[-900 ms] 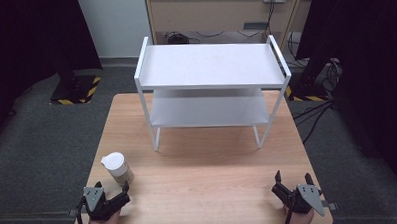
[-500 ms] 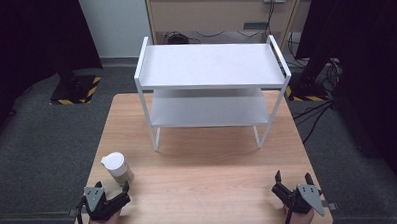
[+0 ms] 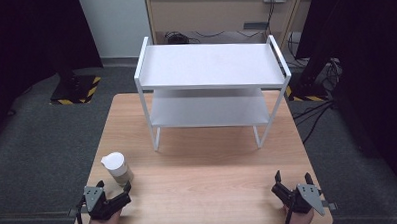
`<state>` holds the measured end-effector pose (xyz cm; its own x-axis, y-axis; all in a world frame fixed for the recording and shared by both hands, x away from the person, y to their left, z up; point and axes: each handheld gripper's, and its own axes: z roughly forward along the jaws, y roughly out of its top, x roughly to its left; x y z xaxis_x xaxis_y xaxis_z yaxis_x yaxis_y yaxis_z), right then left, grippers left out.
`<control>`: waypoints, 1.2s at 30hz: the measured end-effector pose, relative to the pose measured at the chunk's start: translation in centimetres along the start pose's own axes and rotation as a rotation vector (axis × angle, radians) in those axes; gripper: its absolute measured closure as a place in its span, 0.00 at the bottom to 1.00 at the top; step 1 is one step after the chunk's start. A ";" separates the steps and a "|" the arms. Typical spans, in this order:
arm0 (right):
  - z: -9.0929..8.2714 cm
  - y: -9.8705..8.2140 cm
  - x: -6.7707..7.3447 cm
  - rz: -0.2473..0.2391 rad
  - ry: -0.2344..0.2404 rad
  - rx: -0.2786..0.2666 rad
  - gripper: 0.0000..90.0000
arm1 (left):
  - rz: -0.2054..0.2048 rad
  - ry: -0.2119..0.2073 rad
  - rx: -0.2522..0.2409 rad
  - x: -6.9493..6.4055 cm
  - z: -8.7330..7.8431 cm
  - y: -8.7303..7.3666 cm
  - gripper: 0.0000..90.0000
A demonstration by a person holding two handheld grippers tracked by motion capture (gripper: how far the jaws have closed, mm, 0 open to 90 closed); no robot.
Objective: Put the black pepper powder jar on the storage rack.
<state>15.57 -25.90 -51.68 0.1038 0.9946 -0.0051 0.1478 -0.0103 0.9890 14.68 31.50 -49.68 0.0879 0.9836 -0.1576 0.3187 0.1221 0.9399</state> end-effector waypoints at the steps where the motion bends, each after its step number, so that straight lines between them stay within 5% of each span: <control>1: 0.0 0.0 0.0 -0.001 0.000 0.001 0.04 | -0.002 0.002 -0.002 0.0 0.0 0.0 0.00; 7: 0.1 0.1 0.0 -0.001 0.002 0.005 0.04 | -0.014 0.026 0.009 -0.5 -0.3 0.4 0.00; 16: 0.1 0.2 0.0 -0.006 0.002 0.011 0.04 | 0.052 0.063 -0.001 -1.7 0.1 0.8 0.00; 36: 0.3 0.4 0.2 -0.021 -0.002 0.026 0.04 | 0.041 0.072 -0.044 -2.7 2.1 1.7 0.02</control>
<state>15.90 -25.73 -51.33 0.1023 0.9944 -0.0261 0.1752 0.0079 0.9845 16.98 28.75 -48.35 0.0314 0.9947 -0.0983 0.2740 0.0860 0.9579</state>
